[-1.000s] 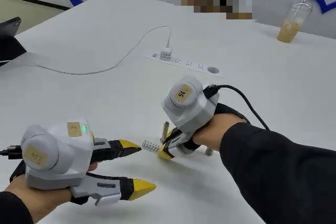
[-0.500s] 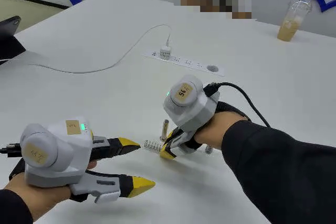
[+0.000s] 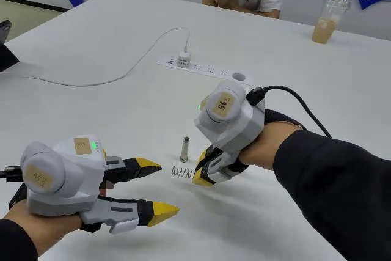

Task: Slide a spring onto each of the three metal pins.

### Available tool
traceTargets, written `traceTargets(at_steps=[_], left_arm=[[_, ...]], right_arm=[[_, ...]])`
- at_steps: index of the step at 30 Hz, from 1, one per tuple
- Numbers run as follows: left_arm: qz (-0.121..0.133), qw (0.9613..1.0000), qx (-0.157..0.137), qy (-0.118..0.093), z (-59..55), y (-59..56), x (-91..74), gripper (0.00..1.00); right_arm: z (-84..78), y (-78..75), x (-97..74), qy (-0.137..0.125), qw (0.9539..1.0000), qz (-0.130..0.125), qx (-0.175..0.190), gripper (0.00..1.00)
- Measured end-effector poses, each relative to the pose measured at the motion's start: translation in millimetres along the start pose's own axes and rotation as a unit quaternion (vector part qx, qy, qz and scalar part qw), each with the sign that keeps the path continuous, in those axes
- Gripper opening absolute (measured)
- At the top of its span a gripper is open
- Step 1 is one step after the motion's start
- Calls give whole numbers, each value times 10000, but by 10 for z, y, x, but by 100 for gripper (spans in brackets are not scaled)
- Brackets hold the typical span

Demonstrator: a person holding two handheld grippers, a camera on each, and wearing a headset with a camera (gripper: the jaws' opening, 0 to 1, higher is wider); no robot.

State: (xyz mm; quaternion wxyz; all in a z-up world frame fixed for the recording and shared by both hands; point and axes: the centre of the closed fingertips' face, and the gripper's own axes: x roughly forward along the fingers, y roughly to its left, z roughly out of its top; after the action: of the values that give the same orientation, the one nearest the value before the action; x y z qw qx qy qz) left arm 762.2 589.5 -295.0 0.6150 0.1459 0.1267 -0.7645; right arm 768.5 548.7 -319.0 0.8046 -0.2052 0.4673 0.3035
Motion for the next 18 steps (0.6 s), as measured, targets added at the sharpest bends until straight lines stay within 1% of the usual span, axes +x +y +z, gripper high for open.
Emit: traceTargets(at_steps=[4, 12, 18], left_arm=[[-48, 10000, 43, 16, 10, -24, 16, 48], [-131, 9998, 130, 39, 34, -58, 38, 47], [-204, 9995, 249, 20, 68, -88, 55, 42]], right_arm=[[6, 90, -61, 20, 9998, 65, -167, 12], [31, 217, -127, 39, 9990, 160, -422, 12], [62, 322, -149, 43, 9977, 271, -615, 12]])
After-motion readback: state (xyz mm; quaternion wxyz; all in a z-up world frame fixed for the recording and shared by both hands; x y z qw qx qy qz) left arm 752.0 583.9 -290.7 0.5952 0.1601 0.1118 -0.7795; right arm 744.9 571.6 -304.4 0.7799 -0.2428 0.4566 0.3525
